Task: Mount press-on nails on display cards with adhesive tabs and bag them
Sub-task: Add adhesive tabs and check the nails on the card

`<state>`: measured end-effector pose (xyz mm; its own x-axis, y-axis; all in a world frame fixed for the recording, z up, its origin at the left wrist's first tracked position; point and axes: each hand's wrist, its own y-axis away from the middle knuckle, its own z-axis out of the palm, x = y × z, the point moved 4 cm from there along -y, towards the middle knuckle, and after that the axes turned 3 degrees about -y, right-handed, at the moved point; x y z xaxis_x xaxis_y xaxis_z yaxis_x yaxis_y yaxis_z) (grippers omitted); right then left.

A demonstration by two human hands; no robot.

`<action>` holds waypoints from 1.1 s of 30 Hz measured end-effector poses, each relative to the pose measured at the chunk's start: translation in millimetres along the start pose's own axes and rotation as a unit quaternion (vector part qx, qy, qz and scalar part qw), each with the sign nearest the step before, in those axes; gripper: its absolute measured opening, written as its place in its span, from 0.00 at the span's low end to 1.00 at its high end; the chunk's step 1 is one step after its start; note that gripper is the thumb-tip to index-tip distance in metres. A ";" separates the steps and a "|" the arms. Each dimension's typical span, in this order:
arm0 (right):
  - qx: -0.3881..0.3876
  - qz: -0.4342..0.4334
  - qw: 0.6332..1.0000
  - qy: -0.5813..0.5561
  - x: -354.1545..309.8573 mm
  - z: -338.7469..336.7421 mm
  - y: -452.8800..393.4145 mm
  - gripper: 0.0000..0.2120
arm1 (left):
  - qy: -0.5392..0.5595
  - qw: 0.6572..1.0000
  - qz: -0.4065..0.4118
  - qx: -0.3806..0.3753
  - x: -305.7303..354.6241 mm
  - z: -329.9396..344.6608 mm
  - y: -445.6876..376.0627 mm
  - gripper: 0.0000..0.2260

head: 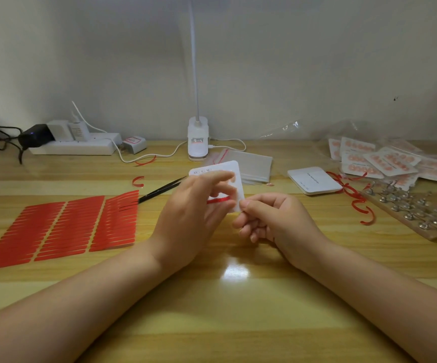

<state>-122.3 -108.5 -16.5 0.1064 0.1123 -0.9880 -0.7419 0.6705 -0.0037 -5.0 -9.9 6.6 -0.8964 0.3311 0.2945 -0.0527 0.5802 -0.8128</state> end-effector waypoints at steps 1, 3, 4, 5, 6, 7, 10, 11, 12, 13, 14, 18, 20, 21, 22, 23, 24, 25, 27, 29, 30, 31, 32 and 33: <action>0.000 0.000 1.000 -0.001 -0.1 -0.1 0.0 0.06 | -0.014 1.000 0.021 -0.005 1.0 0.5 0.0 0.17; -0.001 0.002 1.000 0.003 -0.9 -0.3 0.2 0.06 | -0.025 0.999 0.045 -0.002 1.0 0.4 0.8 0.16; -0.002 0.003 1.000 0.003 -1.1 0.0 0.4 0.06 | -0.022 0.999 0.043 0.002 0.3 0.4 1.2 0.16; -0.001 0.004 1.000 0.001 -1.3 0.3 0.5 0.06 | -0.016 0.999 0.037 0.007 -0.3 0.0 1.6 0.17; 0.000 0.005 1.000 -0.004 -1.3 0.3 0.6 0.06 | -0.009 0.999 0.029 0.015 -1.1 -0.6 1.7 0.17; 0.003 0.007 1.000 -0.010 -1.3 0.3 0.2 0.07 | -0.001 0.999 0.018 0.026 -2.1 -1.7 1.7 0.17; 0.020 0.013 0.999 -0.027 -1.0 -1.6 -1.1 0.07 | 0.034 0.996 -0.049 0.066 -5.5 -6.6 -1.1 0.15; 0.027 0.015 0.999 -0.033 -0.9 -2.5 -1.7 0.07 | 0.060 0.991 -0.086 0.081 -7.8 -9.1 -3.6 0.13; 0.035 0.016 0.998 -0.040 -0.8 -3.8 -2.2 0.07 | 0.092 0.982 -0.128 0.100 -11.4 -12.2 -6.1 0.12; 0.043 0.017 0.998 -0.048 -0.5 -5.1 -2.7 0.07 | 0.121 0.969 -0.173 0.127 -16.4 -16.4 -8.7 0.10; 0.051 0.017 0.997 -0.057 -0.4 -6.6 -3.1 0.06 | 0.146 0.951 -0.221 0.160 -23.1 -21.6 -10.9 0.08; 0.069 0.006 0.994 -0.085 -0.5 -9.3 -3.7 0.05 | 0.165 0.895 -0.380 0.167 -51.1 -30.8 -13.3 0.09; 0.064 -0.008 0.995 -0.080 -1.2 -8.2 -3.4 0.04 | 0.157 0.885 -0.429 0.090 -54.2 -18.7 -9.2 0.10; 0.060 -0.015 0.995 -0.074 -1.5 -7.5 -3.0 0.04 | 0.163 0.879 -0.445 0.059 -52.5 -11.9 -6.6 0.11; 0.057 -0.021 0.996 -0.068 -1.7 -6.8 -2.6 0.04 | 0.165 0.877 -0.449 0.037 -50.0 -6.8 -4.2 0.12; 0.054 -0.025 0.996 -0.061 -1.7 -6.2 -2.3 0.04 | 0.160 0.883 -0.441 0.018 -46.9 -4.2 -3.2 0.13; 0.051 -0.029 0.997 -0.054 -1.7 -5.7 -2.1 0.04 | 0.149 0.893 -0.425 -0.001 -43.2 -3.1 -3.4 0.15; 0.047 -0.032 0.997 -0.048 -1.8 -5.2 -2.0 0.04 | 0.134 0.903 -0.409 -0.018 -40.2 -2.6 -3.9 0.16; 0.044 -0.034 0.998 -0.040 -2.4 -4.8 -1.8 0.04 | 0.101 0.918 -0.383 -0.039 -34.6 -2.3 -3.4 0.17; 0.043 -0.031 0.998 -0.040 -3.0 -4.9 -1.6 0.05 | 0.084 0.923 -0.373 -0.047 -32.1 -1.1 -1.9 0.13; 0.043 -0.029 0.998 -0.038 -3.0 -5.1 -1.2 0.05 | 0.085 0.923 -0.372 -0.046 -31.1 -0.7 -1.6 0.12; 0.044 -0.027 0.998 -0.033 -3.0 -5.1 -1.1 0.06 | 0.092 0.923 -0.370 -0.043 -30.2 -0.7 -1.2 0.11; 0.047 -0.028 0.998 -0.024 -2.8 -5.3 -1.0 0.07 | 0.102 0.924 -0.367 -0.039 -30.0 -0.9 -1.1 0.11; 0.052 -0.029 0.998 -0.015 -2.5 -5.6 -1.3 0.08 | 0.111 0.924 -0.364 -0.036 -30.2 -1.2 -1.0 0.12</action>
<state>-125.3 -113.8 -14.9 0.1678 0.0922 -0.9815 -0.6617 0.7485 -0.0429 22.7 -19.6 -0.9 -0.5222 -0.0263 0.8524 -0.5697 0.7546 -0.3257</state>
